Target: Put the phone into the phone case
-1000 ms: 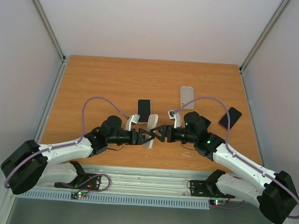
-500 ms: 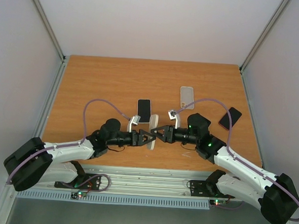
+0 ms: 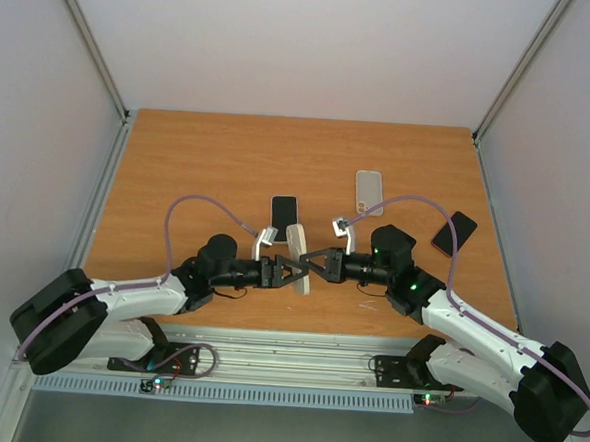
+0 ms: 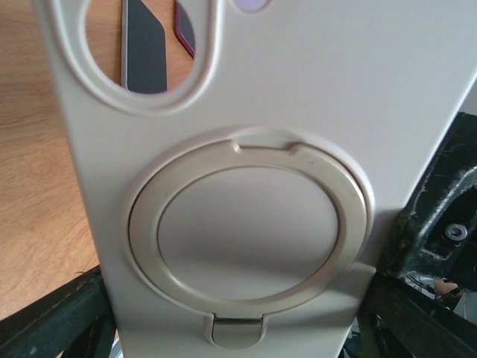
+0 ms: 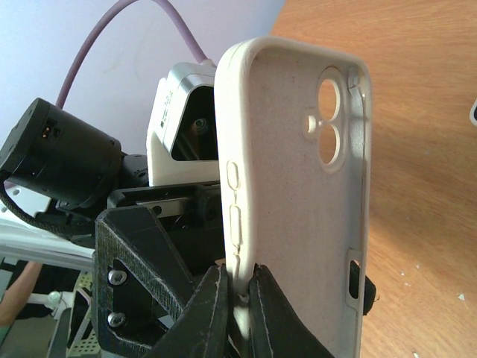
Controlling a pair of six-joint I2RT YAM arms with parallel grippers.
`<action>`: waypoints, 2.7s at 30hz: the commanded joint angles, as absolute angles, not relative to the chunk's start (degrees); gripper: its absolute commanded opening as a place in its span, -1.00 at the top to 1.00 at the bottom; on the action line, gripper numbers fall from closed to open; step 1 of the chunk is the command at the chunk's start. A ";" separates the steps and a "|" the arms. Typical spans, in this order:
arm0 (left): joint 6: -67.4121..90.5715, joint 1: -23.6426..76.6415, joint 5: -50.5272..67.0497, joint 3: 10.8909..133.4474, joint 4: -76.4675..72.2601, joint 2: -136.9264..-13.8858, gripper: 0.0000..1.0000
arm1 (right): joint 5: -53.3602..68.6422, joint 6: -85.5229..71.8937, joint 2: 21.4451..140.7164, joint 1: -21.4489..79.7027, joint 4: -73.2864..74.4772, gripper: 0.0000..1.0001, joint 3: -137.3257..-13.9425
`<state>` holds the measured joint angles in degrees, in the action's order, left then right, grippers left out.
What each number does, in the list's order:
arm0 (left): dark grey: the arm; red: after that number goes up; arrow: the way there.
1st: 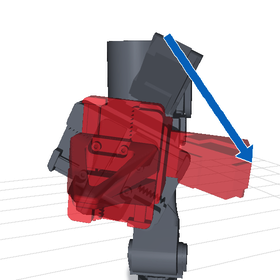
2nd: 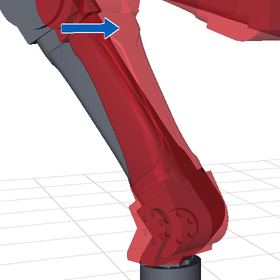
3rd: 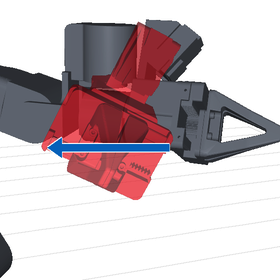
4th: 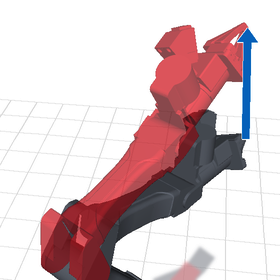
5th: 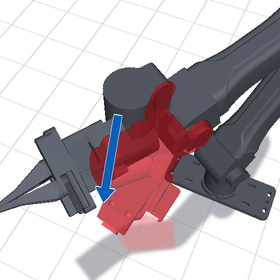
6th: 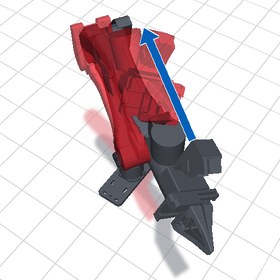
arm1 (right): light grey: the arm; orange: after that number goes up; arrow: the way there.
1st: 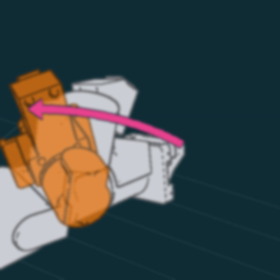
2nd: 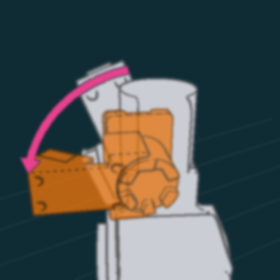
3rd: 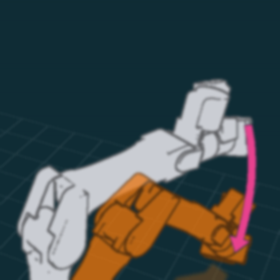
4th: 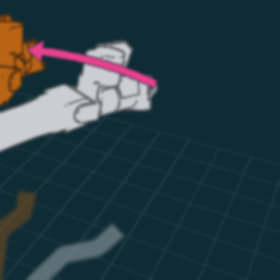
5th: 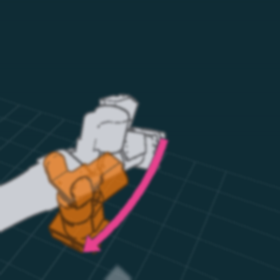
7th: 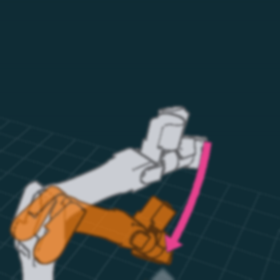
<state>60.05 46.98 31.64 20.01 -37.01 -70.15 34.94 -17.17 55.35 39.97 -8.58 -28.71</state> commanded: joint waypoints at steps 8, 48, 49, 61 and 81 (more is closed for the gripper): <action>57.38 47.19 26.47 17.92 -34.79 -72.21 -0.98 | 32.96 -9.36 53.72 40.06 1.28 0.98 -32.50; 53.79 47.14 -20.48 26.63 37.18 -45.88 -0.99 | -25.09 -7.39 105.97 65.22 45.84 0.98 -70.66; 53.83 47.11 -20.48 26.50 37.03 -45.77 -0.99 | -24.87 -7.49 106.72 65.43 45.75 0.97 -71.30; 53.70 47.13 -19.72 26.22 36.79 -45.96 -0.99 | -20.04 -7.12 109.41 65.74 42.80 0.76 -73.30; 52.94 47.16 -18.11 26.58 35.63 -46.43 -0.99 | -17.41 -4.29 90.08 55.52 39.40 -0.18 -59.66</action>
<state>52.69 47.24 -18.06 26.63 37.10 -46.48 -17.63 -4.71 95.07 61.17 40.01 -63.86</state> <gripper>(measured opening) 0.994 0.562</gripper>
